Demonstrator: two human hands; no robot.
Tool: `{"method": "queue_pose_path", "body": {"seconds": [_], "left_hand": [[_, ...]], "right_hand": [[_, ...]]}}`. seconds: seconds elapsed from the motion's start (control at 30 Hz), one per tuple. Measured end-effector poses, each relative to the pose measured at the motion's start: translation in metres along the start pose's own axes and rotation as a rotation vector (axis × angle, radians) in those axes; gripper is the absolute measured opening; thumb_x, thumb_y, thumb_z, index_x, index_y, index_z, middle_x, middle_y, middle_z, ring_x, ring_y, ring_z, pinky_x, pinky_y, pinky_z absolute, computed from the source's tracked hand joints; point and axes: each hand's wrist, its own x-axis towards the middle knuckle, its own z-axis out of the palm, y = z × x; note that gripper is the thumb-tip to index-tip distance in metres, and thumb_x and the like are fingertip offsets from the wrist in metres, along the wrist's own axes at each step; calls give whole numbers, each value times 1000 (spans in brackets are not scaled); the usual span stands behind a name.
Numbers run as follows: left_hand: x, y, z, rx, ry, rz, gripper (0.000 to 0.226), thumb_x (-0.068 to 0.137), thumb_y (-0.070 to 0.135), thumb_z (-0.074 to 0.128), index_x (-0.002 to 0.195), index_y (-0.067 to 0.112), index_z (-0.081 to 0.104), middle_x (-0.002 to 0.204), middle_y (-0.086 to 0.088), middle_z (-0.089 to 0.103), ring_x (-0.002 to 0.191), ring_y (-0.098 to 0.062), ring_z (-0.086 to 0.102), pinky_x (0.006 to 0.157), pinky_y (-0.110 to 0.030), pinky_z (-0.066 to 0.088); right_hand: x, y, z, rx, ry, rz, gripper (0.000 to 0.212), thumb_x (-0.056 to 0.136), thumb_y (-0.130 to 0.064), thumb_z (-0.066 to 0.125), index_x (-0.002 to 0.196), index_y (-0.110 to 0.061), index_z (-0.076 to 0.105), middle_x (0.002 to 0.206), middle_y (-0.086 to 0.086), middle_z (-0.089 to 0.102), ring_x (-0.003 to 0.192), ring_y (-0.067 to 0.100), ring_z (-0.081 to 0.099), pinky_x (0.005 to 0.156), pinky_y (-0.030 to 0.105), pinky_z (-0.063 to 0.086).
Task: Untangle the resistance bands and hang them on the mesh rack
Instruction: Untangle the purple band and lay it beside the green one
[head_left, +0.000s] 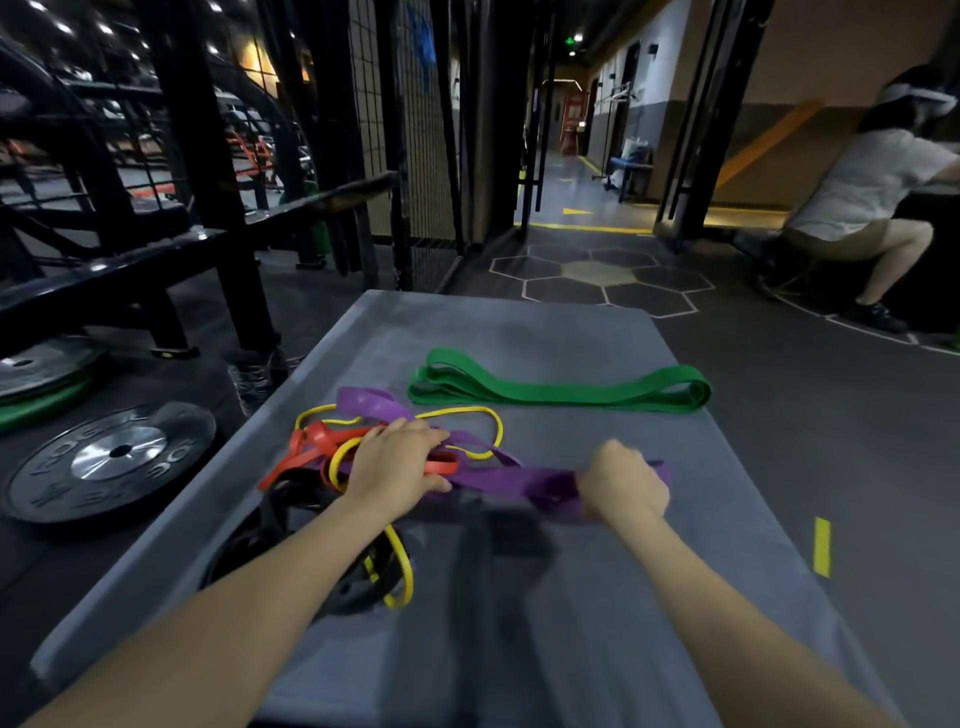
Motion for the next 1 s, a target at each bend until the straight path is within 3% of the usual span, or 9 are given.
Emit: {"method": "queue_pose_path", "body": {"seconds": [0.1, 0.23, 0.3, 0.43, 0.53, 0.7, 0.77, 0.9, 1.0], "left_hand": [[0, -4, -1, -65, 6, -2, 66, 67, 51, 73, 126, 32, 54, 122, 6, 57, 118, -18, 48, 100, -33, 35], [-3, -9, 2, -118, -2, 44, 63, 65, 51, 74, 122, 31, 58, 124, 8, 58, 118, -17, 49, 99, -33, 36], [-4, -18, 4, -165, 50, 31, 56, 69, 53, 70, 119, 29, 60, 122, 8, 59, 116, -16, 50, 97, -31, 37], [-12, -28, 4, 68, 220, 97, 33, 79, 52, 54, 96, 24, 61, 95, 5, 63, 89, -20, 63, 76, -32, 45], [-18, -27, 5, 243, 337, 112, 32, 83, 46, 37, 89, 21, 56, 82, 1, 60, 66, -21, 62, 59, -30, 45], [-18, -41, -5, 243, 312, 29, 29, 90, 34, 33, 78, 18, 53, 65, -1, 60, 60, -24, 63, 52, -32, 46], [-25, -48, -15, 226, 249, -85, 27, 93, 30, 38, 80, 17, 57, 69, -3, 65, 67, -26, 66, 56, -32, 47], [-39, -72, -23, 129, 162, -315, 28, 99, 28, 32, 101, 11, 55, 99, -13, 67, 98, -33, 61, 76, -39, 44], [-39, -73, -20, 108, 158, -375, 26, 98, 26, 33, 110, 10, 50, 111, -12, 60, 107, -32, 57, 82, -42, 43]], "right_hand": [[0, -37, -3, 117, 148, -262, 30, 86, -22, 52, 110, -8, 58, 115, 18, 61, 107, 36, 57, 84, 37, 46], [2, -66, 36, 36, -128, -615, 87, 71, -38, 75, 138, -7, 30, 134, 18, 45, 122, 36, 42, 100, 40, 36], [-1, -64, 60, 12, -248, -574, 91, 67, -35, 79, 136, -7, 27, 131, 19, 47, 119, 37, 46, 97, 41, 40], [-2, -59, 78, 66, -125, -516, 32, 85, -26, 58, 113, -11, 52, 111, 18, 63, 104, 37, 57, 77, 38, 45], [11, -67, 57, 360, -34, -530, 12, 86, -15, 58, 91, -6, 63, 86, 16, 64, 83, 30, 59, 68, 33, 42], [19, -78, 12, 1058, 54, -419, 21, 82, 10, 51, 94, -1, 64, 68, 2, 56, 56, -2, 47, 53, 8, 35], [23, -71, 2, 1191, 188, -288, 21, 84, 10, 48, 98, 0, 60, 72, 3, 54, 57, 0, 45, 51, 7, 34], [33, -37, 1, 1082, 363, -105, 21, 86, 6, 44, 101, -3, 55, 91, 10, 53, 83, 22, 50, 72, 25, 40], [29, -13, 15, 547, 262, -95, 29, 83, 2, 45, 111, -3, 49, 109, 17, 55, 105, 35, 51, 85, 43, 42]]}}
